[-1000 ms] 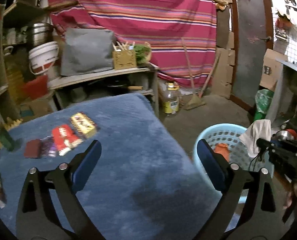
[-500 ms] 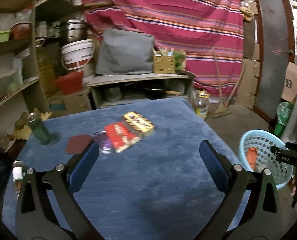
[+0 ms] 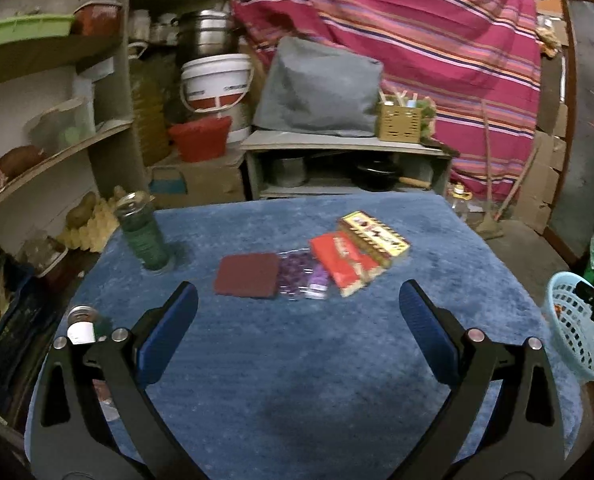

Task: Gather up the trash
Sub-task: 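Move both tools back over the table toward the maroon pad and red packet, then grasp the maroon scouring pad with the left tool while the right tool grasps the red packet, then carry the scouring pad and red packet over the basket with both tools, then open both tools over the basket to drop the pad and red packet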

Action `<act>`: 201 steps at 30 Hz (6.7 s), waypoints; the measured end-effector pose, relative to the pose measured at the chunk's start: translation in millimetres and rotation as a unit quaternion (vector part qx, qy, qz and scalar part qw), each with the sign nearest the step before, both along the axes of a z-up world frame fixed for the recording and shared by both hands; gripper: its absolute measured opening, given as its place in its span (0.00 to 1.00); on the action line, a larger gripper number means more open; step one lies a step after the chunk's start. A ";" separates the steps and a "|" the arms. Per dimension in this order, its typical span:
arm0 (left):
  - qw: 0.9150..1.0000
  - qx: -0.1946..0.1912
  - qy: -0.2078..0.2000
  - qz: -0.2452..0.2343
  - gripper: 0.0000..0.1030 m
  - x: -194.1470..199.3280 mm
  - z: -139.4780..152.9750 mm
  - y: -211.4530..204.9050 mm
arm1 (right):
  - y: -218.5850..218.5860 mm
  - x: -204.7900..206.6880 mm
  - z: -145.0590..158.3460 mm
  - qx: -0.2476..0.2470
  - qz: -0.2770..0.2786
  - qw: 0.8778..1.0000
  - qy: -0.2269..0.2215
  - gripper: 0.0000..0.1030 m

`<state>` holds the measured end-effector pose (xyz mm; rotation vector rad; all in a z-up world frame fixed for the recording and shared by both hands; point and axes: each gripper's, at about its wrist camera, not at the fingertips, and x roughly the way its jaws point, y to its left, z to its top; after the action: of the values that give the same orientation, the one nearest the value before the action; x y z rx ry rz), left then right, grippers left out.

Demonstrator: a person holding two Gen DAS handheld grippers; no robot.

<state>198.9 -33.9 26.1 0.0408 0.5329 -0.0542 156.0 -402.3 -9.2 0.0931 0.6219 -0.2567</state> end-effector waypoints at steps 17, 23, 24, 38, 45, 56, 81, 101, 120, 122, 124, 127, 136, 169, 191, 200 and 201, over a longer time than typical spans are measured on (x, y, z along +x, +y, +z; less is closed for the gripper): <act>0.997 -0.022 0.057 0.049 0.95 69.7 -45.1 71.6 | 102.8 72.9 -10.8 0.003 0.078 0.997 -0.001 0.87; 0.994 -0.028 0.086 0.054 0.95 112.9 -69.5 69.9 | 132.3 102.5 -26.4 -0.017 0.106 0.994 0.013 0.87; 0.994 -0.028 0.091 0.051 0.95 120.7 -73.4 68.0 | 134.1 105.2 -28.7 -0.017 0.109 0.994 0.015 0.87; 0.984 -0.028 0.173 0.023 0.94 193.8 -121.0 58.2 | 156.7 137.7 -39.9 -0.032 0.133 0.990 0.044 0.87; 0.982 -0.069 0.176 0.005 0.83 192.0 -121.1 72.2 | 171.6 152.6 -45.0 -0.023 0.142 0.988 0.057 0.87; 0.990 -0.002 0.107 0.086 0.83 131.6 -77.1 113.7 | 234.1 175.8 -55.1 -0.045 0.187 0.978 0.074 0.87; 0.987 -0.041 0.094 0.124 0.83 86.8 -58.5 166.7 | 271.9 216.3 -56.4 -0.085 0.197 0.969 0.122 0.36; 0.991 -0.031 0.068 0.110 0.83 46.2 -25.9 126.4 | 225.6 155.5 -14.2 -0.048 0.218 0.972 0.080 0.13; 0.992 -0.030 0.065 0.099 0.83 19.6 -25.4 91.1 | 190.6 93.6 -2.5 -0.037 0.233 0.970 0.065 0.13; 0.993 -0.029 0.061 0.097 0.83 15.7 -22.6 84.3 | 182.7 84.4 1.8 -0.038 0.233 0.970 0.059 0.13; 0.994 -0.028 0.056 0.091 0.83 12.7 -19.6 75.2 | 173.4 77.2 6.6 -0.040 0.231 0.971 0.054 0.13; 0.995 -0.021 0.050 0.079 0.83 8.6 -14.1 56.0 | 157.1 66.3 14.0 -0.042 0.224 0.973 0.048 0.13; 0.999 -0.022 0.030 0.036 0.83 2.9 -1.1 -17.0 | 79.8 32.4 32.5 -0.045 0.181 0.982 0.031 0.13; 0.970 0.005 0.059 -0.236 0.84 -27.0 -59.1 -350.5 | -161.9 -78.3 -16.0 0.055 -0.005 0.998 0.036 0.13; 0.980 -0.005 0.028 -0.196 0.95 -23.0 -33.6 -298.3 | -146.3 -59.2 -37.0 0.072 0.005 0.996 0.048 0.13; 0.990 0.007 0.000 -0.144 0.95 -33.4 -15.4 -224.1 | -131.1 -38.7 -40.7 0.053 -0.013 0.997 0.052 0.60; 0.991 0.006 -0.005 -0.137 0.95 -36.8 -12.4 -212.2 | -130.6 -38.7 -39.4 0.050 -0.018 0.997 0.051 0.62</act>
<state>162.1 -246.1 13.7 0.1262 0.5152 -0.3189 117.3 -532.8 -48.7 0.1883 0.7357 -0.2668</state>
